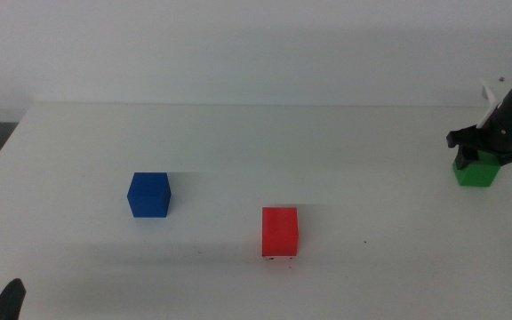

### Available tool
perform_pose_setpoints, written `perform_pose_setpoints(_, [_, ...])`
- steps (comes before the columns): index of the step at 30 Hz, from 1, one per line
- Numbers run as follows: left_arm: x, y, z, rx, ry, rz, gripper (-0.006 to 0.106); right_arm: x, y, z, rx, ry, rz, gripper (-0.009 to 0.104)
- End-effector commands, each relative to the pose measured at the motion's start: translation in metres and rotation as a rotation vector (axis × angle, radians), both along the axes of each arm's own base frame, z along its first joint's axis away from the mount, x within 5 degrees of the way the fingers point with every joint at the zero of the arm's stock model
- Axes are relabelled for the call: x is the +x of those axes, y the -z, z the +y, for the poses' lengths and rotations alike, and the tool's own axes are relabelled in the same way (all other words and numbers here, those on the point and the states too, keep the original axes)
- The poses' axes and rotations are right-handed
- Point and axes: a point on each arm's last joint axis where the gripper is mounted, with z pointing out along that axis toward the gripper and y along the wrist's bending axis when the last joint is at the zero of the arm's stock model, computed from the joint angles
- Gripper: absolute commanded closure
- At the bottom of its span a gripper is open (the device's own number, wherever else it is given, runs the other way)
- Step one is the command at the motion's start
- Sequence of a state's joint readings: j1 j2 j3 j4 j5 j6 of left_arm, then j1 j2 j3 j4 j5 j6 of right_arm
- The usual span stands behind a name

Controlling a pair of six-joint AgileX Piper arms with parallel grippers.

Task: Stack red cubes first, then green, then blue cubes in a specific spot.

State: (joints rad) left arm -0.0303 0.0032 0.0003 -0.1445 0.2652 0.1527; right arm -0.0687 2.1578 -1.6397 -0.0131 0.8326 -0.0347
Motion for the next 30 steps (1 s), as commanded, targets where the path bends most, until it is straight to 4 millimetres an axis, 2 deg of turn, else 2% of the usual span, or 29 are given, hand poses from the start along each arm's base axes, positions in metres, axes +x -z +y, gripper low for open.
perform_pose_setpoints(1, [0.000, -0.001, 0.000, -0.005, -0.002, -0.016, 0.007, -0.003, -0.020, 0.004, -0.011, 0.013, -0.024, 0.097])
perform_pose_setpoints(4, [0.000, -0.001, 0.000, -0.005, -0.002, -0.016, 0.007, -0.011, -0.053, 0.030, -0.011, 0.024, -0.063, 0.091])
perform_pose_setpoints(7, [0.000, -0.001, 0.000, -0.005, -0.002, -0.016, 0.007, -0.030, -0.086, 0.075, -0.009, 0.060, -0.076, 0.090])
perform_pose_setpoints(9, [0.000, -0.001, 0.000, -0.005, -0.002, -0.016, 0.007, -0.047, -0.103, 0.114, -0.019, 0.075, -0.069, 0.090])
perform_pose_setpoints(11, [0.000, -0.001, 0.000, -0.005, -0.002, -0.016, 0.007, -0.064, -0.113, 0.151, -0.025, 0.068, -0.071, 0.090])
perform_pose_setpoints(15, [0.000, -0.001, 0.000, -0.005, -0.002, -0.016, 0.007, -0.100, -0.114, 0.228, 0.007, 0.004, -0.076, 0.090])
perform_pose_setpoints(18, [0.000, -0.001, 0.000, -0.005, -0.002, -0.016, 0.007, -0.120, -0.109, 0.269, 0.033, -0.015, -0.094, 0.090])
perform_pose_setpoints(20, [0.000, -0.001, 0.000, -0.005, -0.002, -0.016, 0.007, -0.129, -0.105, 0.287, 0.049, -0.019, -0.109, 0.090])
perform_pose_setpoints(23, [0.000, -0.001, 0.000, -0.005, -0.002, -0.016, 0.007, -0.137, -0.093, 0.303, 0.036, -0.036, -0.097, 0.090])
perform_pose_setpoints(30, [0.000, -0.001, 0.000, -0.005, -0.002, -0.016, 0.007, -0.144, -0.071, 0.322, 0.011, -0.038, -0.076, 0.090])
